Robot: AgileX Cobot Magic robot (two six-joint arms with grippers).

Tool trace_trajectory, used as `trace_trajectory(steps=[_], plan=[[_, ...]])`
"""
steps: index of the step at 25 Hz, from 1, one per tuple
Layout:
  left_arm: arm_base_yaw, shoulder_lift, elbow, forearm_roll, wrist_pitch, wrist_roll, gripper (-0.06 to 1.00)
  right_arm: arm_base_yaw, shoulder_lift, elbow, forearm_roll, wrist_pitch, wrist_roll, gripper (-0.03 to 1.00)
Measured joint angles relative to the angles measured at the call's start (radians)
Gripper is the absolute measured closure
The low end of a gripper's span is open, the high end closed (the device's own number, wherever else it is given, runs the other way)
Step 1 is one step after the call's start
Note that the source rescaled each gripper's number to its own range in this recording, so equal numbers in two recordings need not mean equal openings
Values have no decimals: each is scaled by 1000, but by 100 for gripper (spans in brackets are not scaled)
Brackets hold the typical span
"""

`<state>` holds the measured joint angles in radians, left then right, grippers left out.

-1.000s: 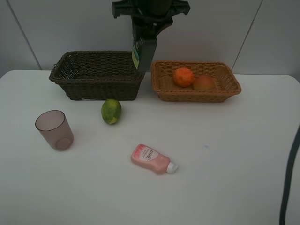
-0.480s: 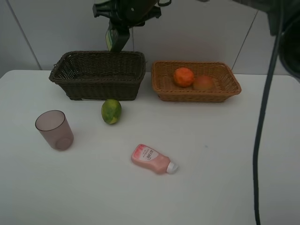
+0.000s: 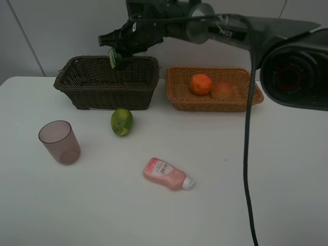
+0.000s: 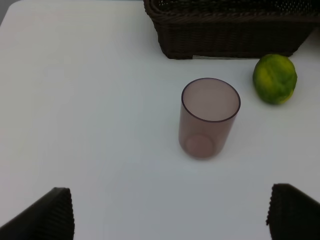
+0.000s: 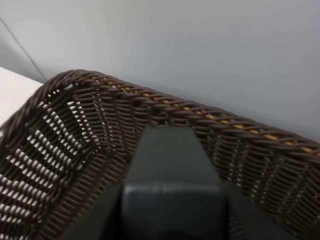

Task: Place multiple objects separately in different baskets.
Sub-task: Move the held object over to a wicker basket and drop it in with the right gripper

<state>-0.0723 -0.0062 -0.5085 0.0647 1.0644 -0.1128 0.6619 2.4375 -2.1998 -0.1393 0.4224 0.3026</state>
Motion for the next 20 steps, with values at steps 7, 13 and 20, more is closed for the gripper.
trace_trajectory(steps=[7,13,20], plan=[[0,0,0,0,0,0,-6,0,45,1,0,-9,0,94],[0,0,0,0,0,0,-6,0,83,1,0,5,0,94],[0,0,0,0,0,0,-6,0,100,1,1,21,0,95]])
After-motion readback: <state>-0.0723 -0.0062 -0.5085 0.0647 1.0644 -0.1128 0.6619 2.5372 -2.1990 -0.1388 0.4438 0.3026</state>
